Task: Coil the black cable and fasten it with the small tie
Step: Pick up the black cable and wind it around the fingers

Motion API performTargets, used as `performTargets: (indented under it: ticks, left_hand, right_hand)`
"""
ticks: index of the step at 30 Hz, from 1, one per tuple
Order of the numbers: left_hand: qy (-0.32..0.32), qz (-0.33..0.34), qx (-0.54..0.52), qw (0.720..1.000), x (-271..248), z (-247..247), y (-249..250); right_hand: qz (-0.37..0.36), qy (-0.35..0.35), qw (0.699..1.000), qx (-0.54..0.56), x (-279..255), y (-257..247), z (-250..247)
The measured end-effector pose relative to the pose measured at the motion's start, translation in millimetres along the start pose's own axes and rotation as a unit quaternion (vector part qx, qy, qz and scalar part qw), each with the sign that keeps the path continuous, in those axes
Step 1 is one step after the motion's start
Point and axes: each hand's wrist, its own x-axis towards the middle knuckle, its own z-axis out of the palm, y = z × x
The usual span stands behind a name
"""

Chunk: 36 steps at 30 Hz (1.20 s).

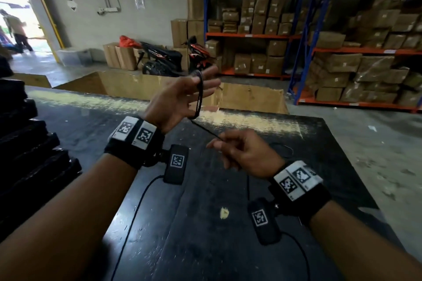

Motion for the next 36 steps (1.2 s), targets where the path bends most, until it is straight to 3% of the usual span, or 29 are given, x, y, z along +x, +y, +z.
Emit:
performTargets:
  ticks: [3, 6, 10, 13, 16, 20, 24, 27, 32, 36]
  left_hand:
    - [-0.012, -0.048, 0.116, 0.992, -6, -12, -15]
    - [-0.035, -0.103, 0.132, 0.985, -15, -15, -29]
    - [-0.092, -0.18, 0.097, 0.975, -26, -4, -43]
    - [-0.175, -0.215, -0.023, 0.96, -33, 1, -47]
    - [-0.239, -0.196, -0.176, 0.935, -40, 9, -41]
    - [-0.278, -0.103, -0.241, 0.924, -36, 15, -21]
    - [-0.229, -0.02, -0.279, 0.932, -25, 13, 2]
    - [-0.156, 0.016, -0.286, 0.945, -18, 8, 11]
    - [-0.003, 0.02, -0.093, 0.995, -7, -9, 7]
    - [0.025, -0.025, 0.06, 0.998, -10, -20, -16]
  right_hand:
    - [-0.046, 0.012, 0.996, -0.07, 2, -29, -20]
    - [-0.069, 0.015, 0.985, -0.158, 7, -50, -40]
    - [-0.114, 0.011, 0.975, -0.19, 18, -69, -55]
    - [-0.138, 0.023, 0.977, -0.158, 25, -70, -63]
    - [-0.141, 0.036, 0.986, -0.076, 30, -57, -62]
    - [-0.112, 0.038, 0.993, 0.028, 32, -36, -45]
    - [-0.064, 0.051, 0.996, 0.02, 32, -15, -26]
    - [-0.025, 0.0, 1.0, -0.019, 25, -2, -5]
    - [0.005, -0.038, 0.998, -0.044, 14, -7, 8]
    - [-0.011, -0.051, 0.995, -0.088, 15, -33, -1]
